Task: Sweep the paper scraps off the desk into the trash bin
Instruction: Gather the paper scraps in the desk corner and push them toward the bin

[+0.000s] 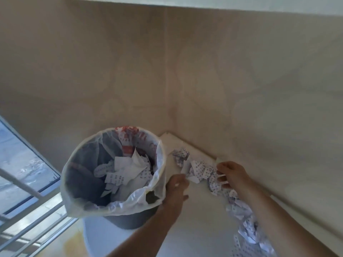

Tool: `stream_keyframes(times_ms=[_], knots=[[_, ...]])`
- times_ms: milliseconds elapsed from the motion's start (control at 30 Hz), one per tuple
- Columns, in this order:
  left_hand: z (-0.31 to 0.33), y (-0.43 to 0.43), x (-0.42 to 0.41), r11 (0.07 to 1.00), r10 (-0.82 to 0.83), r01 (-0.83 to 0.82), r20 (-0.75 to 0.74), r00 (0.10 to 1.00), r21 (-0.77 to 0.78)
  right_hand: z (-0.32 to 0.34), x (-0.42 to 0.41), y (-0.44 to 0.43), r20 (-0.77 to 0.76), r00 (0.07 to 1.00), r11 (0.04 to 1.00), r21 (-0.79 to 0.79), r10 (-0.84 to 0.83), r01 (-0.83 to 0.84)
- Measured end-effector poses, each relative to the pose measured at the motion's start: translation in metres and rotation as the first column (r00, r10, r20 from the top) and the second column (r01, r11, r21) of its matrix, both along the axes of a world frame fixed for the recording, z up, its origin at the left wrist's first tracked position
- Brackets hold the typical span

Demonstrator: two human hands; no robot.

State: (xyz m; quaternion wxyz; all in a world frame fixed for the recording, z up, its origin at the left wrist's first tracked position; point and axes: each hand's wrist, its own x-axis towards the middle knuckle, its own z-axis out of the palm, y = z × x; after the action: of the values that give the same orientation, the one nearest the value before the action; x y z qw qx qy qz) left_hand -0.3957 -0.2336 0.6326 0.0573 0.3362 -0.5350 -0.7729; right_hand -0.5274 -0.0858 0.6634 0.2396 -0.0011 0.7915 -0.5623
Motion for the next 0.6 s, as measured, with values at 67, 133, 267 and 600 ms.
stream_keyframes(times_ms=[67,133,267,600], knots=[[-0.009,-0.01,-0.038,0.992,0.029,-0.027,0.013,0.999,-0.12,-0.005,0.0,0.012,0.002,1.0,1.0,0.005,-0.031,0.031],[-0.02,-0.022,-0.065,0.943,0.041,-0.012,0.082,0.996,-0.331,-0.01,0.003,0.021,0.045,0.998,0.998,-0.019,-0.053,0.054],[-0.043,-0.041,-0.101,0.838,0.05,0.033,0.136,0.989,-0.545,-0.023,0.009,0.043,0.04,0.991,0.992,0.009,-0.126,0.126],[-0.12,-0.081,-0.179,0.6,-0.052,0.513,0.61,0.791,-0.614,-0.106,0.068,0.108,-0.106,0.993,0.828,0.561,0.051,0.017]])
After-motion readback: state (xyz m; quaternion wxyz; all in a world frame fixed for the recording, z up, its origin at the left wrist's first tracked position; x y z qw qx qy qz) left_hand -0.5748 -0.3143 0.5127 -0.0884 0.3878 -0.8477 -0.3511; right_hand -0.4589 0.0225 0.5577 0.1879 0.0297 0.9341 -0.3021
